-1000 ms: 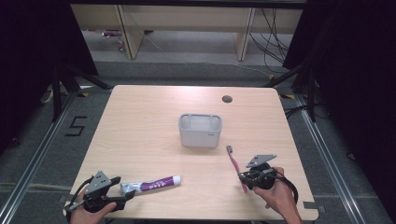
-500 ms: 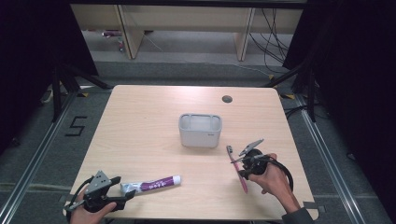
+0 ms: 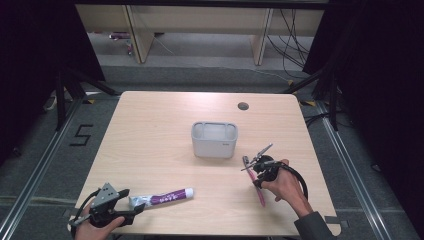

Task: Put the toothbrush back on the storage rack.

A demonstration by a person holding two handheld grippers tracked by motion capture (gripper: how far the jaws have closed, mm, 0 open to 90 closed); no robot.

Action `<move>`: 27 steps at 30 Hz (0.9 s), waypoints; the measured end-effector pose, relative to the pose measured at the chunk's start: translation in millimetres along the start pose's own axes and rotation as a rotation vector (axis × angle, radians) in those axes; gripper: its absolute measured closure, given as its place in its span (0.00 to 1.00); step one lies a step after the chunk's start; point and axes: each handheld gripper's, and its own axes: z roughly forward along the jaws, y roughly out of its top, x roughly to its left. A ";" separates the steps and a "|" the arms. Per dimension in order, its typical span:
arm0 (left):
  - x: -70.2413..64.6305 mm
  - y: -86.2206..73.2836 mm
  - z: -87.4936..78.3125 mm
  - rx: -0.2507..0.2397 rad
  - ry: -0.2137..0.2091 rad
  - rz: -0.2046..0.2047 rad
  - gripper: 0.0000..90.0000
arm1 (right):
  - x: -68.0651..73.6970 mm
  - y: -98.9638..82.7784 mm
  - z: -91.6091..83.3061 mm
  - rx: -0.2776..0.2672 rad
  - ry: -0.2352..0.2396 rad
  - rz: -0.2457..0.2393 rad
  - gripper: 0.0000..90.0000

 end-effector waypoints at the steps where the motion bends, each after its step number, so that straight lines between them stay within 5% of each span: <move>1: -0.1 0.0 0.1 -0.001 0.001 0.000 0.24 | -0.8 1.6 0.1 0.000 -0.004 -0.003 0.77; 6: 0.0 0.1 0.0 0.000 -0.002 0.005 0.23 | -0.2 6.3 1.1 0.027 0.013 0.042 0.77; 9: 0.0 -0.2 0.3 -0.006 -0.002 -0.001 0.24 | -1.7 10.1 5.2 0.017 0.013 0.000 0.77; 27: -0.6 0.0 0.3 -0.009 -0.001 -0.005 0.24 | -7.6 18.4 12.2 0.096 0.021 -0.025 0.89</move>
